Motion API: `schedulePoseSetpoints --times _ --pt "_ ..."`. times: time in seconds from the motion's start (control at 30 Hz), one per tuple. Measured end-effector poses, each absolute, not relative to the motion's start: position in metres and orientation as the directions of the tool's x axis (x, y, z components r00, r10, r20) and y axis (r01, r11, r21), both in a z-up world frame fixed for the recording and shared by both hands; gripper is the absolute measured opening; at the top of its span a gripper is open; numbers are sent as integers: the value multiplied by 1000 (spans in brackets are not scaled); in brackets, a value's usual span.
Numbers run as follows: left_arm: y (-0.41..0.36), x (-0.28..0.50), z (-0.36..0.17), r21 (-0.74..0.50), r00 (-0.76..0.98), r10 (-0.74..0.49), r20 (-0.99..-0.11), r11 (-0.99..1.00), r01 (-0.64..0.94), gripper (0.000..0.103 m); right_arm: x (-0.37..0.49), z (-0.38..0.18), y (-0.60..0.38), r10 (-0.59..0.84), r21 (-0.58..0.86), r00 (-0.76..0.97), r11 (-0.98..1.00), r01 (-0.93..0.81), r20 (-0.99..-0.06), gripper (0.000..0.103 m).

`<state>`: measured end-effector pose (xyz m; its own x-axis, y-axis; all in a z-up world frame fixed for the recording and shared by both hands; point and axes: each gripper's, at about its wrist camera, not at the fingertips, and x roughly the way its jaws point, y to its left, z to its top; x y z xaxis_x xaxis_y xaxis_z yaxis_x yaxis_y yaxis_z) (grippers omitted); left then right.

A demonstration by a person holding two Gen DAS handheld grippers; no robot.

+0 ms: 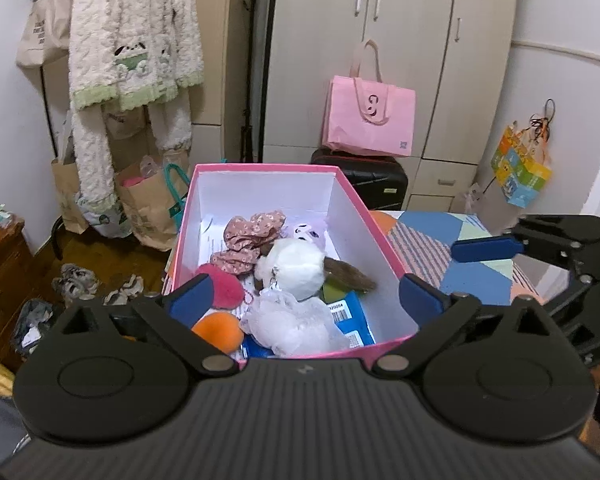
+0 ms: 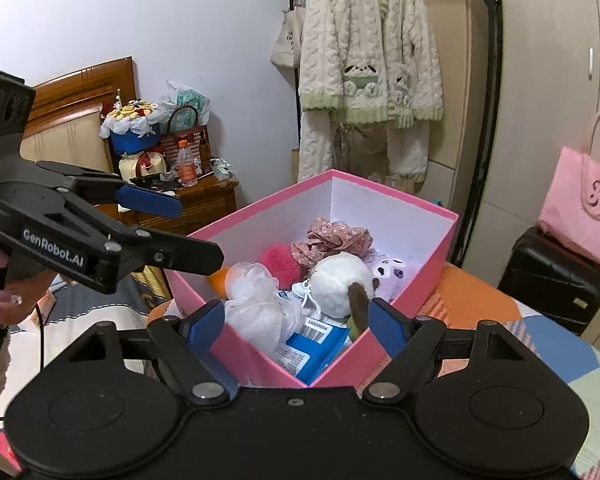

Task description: Organize soft objects

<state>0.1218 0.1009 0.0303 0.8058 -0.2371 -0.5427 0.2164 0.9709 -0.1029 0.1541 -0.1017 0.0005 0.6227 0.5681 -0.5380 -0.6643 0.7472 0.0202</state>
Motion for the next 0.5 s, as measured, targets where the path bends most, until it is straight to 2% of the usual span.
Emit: schedulePoseSetpoints --times 0.17,0.4,0.5 --pt "88 117 34 -29 788 -140 -599 988 152 101 140 8 -109 519 -15 665 782 -623 -538 87" --pt "78 106 38 -39 783 -124 -610 991 126 101 119 12 -128 409 -61 758 861 -505 -508 102" --pt "72 106 38 -31 759 -94 -645 995 97 101 116 14 -132 320 -69 782 906 -418 -535 103"
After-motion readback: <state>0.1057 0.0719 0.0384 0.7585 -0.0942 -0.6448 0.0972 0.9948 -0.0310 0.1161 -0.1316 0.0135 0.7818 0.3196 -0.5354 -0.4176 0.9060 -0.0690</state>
